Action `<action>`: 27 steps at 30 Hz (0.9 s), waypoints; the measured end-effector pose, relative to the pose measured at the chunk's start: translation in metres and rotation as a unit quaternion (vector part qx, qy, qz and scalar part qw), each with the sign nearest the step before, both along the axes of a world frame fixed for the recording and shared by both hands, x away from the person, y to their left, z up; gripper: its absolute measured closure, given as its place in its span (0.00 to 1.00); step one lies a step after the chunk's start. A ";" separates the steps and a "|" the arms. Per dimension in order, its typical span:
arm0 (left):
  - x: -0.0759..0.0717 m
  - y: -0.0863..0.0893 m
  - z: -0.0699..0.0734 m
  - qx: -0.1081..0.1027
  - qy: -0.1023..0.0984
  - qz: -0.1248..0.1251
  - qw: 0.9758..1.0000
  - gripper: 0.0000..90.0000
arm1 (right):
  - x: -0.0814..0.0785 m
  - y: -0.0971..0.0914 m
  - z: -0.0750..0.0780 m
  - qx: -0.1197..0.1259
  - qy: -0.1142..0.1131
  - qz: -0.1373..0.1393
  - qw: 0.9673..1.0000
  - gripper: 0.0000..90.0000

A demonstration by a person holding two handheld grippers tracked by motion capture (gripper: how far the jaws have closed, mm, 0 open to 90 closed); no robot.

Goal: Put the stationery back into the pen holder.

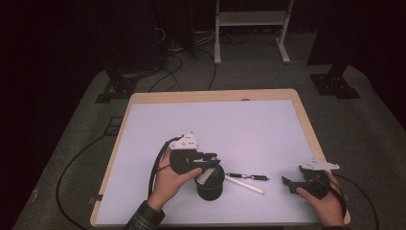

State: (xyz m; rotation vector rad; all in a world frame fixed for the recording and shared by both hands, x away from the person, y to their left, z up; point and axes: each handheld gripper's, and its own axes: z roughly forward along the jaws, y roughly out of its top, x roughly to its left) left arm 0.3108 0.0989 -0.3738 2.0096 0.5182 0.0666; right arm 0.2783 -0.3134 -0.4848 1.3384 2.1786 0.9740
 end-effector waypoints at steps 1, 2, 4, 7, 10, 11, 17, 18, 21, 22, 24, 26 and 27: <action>0.000 0.000 0.000 0.000 0.000 0.000 1.000 0.79 | 0.000 0.000 0.000 0.000 0.000 0.000 1.000 0.17; 0.000 0.000 0.000 0.001 0.000 0.001 1.000 0.79 | 0.000 0.000 0.000 0.000 0.000 0.000 1.000 0.17; -0.001 0.000 -0.001 0.002 0.000 0.001 1.000 0.79 | 0.000 0.000 0.000 0.000 0.000 0.000 1.000 0.17; -0.001 0.001 -0.002 0.005 -0.001 0.002 1.000 0.79 | 0.000 0.000 0.000 0.000 0.000 0.000 1.000 0.17; -0.002 0.002 -0.004 0.009 0.000 0.002 1.000 0.79 | 0.000 0.000 0.000 0.000 0.000 0.000 1.000 0.17; -0.002 0.003 -0.005 0.010 0.000 0.003 1.000 0.79 | 0.000 0.000 0.000 0.000 0.000 0.000 1.000 0.17; -0.005 0.005 -0.008 0.012 0.003 0.005 1.000 0.79 | 0.000 0.000 0.000 0.000 0.000 0.000 1.000 0.17; -0.005 0.005 -0.008 0.013 0.002 0.005 1.000 0.79 | 0.000 0.000 0.000 0.000 0.000 0.000 1.000 0.17; -0.006 0.006 -0.009 0.017 0.002 0.006 1.000 0.79 | 0.000 0.000 0.000 0.000 0.000 0.000 1.000 0.17; -0.006 0.006 -0.010 0.015 0.003 0.007 1.000 0.79 | 0.000 0.000 0.000 0.000 0.000 0.000 1.000 0.17; -0.006 0.007 -0.010 0.016 0.003 0.007 1.000 0.79 | 0.000 0.000 0.000 0.000 0.000 0.000 1.000 0.17; -0.007 0.008 -0.012 0.018 0.003 0.007 1.000 0.79 | 0.000 0.000 0.000 0.000 0.000 0.000 1.000 0.17; -0.007 0.008 -0.012 0.018 0.004 0.008 1.000 0.79 | 0.000 0.000 0.000 0.000 0.000 0.000 1.000 0.17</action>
